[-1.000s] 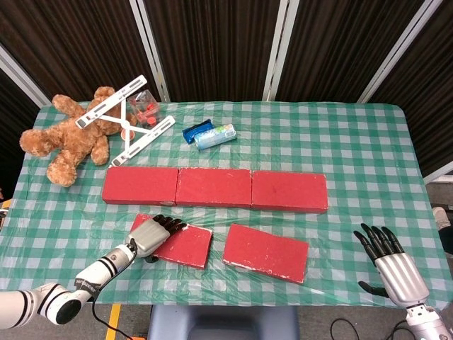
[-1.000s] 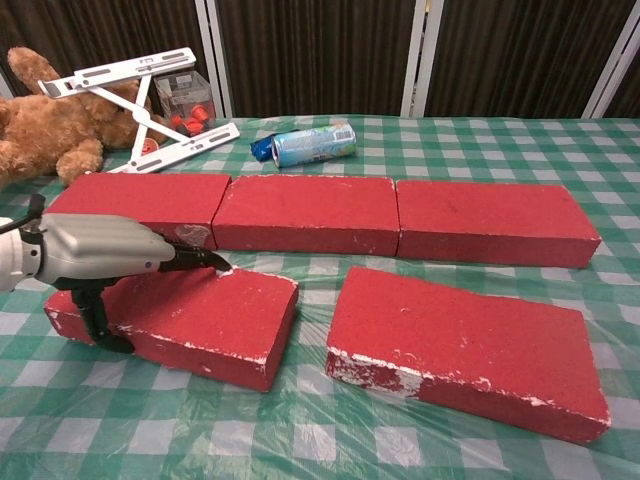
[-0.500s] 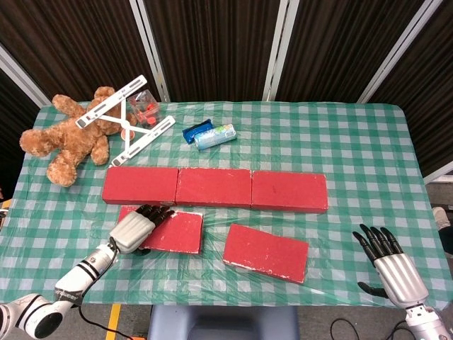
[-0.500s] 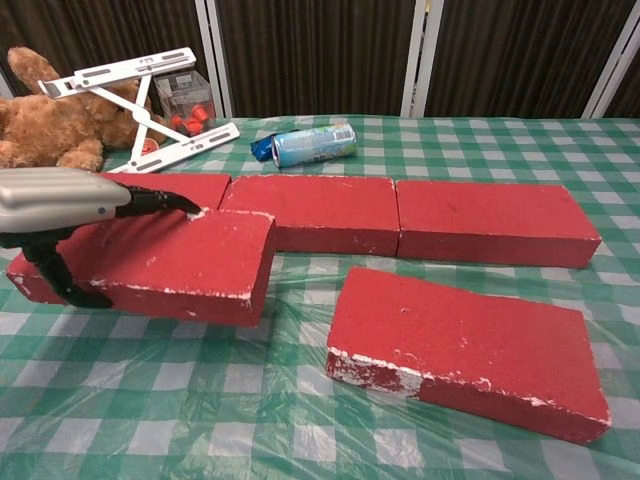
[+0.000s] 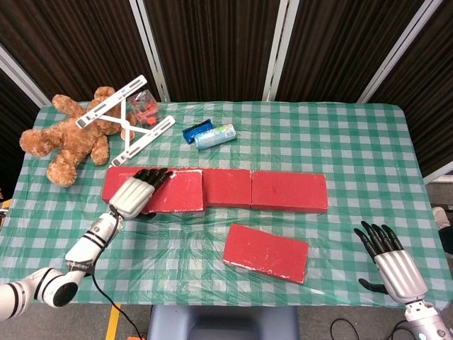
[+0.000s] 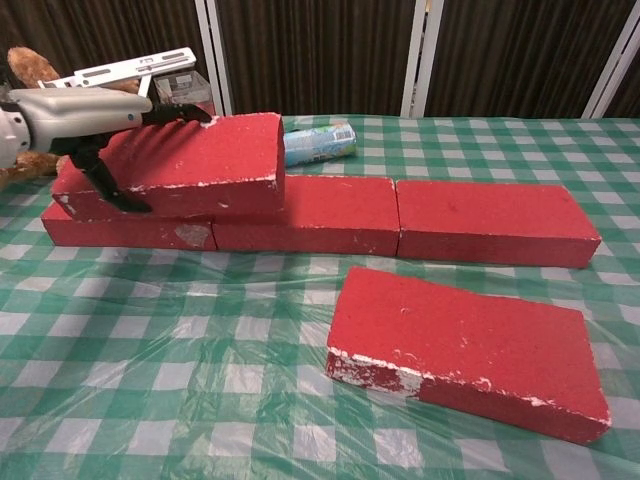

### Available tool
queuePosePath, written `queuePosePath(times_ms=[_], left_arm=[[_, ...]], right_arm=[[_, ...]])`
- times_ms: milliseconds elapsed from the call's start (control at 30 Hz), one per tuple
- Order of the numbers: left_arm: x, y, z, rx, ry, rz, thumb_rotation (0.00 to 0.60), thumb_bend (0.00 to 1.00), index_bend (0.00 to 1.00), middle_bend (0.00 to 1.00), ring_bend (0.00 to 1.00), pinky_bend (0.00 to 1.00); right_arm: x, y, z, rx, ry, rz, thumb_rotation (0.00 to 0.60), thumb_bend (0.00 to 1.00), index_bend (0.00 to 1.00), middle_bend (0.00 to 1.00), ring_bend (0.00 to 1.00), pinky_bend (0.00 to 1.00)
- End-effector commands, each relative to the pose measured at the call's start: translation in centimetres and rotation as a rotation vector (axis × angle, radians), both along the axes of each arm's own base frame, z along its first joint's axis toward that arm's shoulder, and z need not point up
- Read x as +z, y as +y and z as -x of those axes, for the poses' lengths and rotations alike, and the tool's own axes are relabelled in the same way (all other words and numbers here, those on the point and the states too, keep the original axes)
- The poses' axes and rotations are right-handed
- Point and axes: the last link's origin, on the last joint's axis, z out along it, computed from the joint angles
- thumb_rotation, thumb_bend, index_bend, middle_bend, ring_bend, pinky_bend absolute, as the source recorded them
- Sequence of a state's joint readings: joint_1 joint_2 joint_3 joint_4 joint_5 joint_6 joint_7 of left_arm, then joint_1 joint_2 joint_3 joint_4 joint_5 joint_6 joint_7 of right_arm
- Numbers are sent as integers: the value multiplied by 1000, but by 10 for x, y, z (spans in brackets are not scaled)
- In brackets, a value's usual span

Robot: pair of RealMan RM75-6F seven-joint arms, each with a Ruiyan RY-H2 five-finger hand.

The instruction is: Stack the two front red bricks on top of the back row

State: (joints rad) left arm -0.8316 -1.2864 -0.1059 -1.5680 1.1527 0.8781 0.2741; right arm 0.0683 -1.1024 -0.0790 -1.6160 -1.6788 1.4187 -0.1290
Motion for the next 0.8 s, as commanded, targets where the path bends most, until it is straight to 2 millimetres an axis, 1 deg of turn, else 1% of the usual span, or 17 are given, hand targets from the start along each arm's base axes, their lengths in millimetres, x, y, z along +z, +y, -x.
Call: queuePosePath(times_ms=[33, 100, 200, 500, 633, 800], left_arm=[[-16, 28, -13, 29, -22, 11, 600, 326, 643, 1000, 806, 961], [-22, 38, -16, 36, -15, 17, 600, 327, 643, 1000, 806, 961], [-29, 44, -20, 36, -10, 30, 600, 326, 643, 1000, 806, 960], [-49, 51, -29, 18, 1, 67, 600, 328, 633, 1000, 804, 958], [-52, 54, -29, 10, 7, 68, 600, 326, 626, 998, 800, 952], [-52, 57, -28, 2, 20, 71, 600, 323, 618, 987, 783, 933]], right_arm=[[-1, -3, 1, -9, 4, 3, 600, 90, 0, 0, 0, 0], [0, -5, 2, -15, 5, 7, 600, 90, 0, 0, 0, 0], [1, -7, 3, -25, 7, 16, 600, 90, 0, 0, 0, 0], [3, -10, 7, -43, 9, 26, 600, 91, 0, 0, 0, 0], [4, -10, 7, -44, 8, 28, 600, 90, 0, 0, 0, 0], [4, -10, 7, -47, 10, 29, 600, 90, 0, 0, 0, 0]])
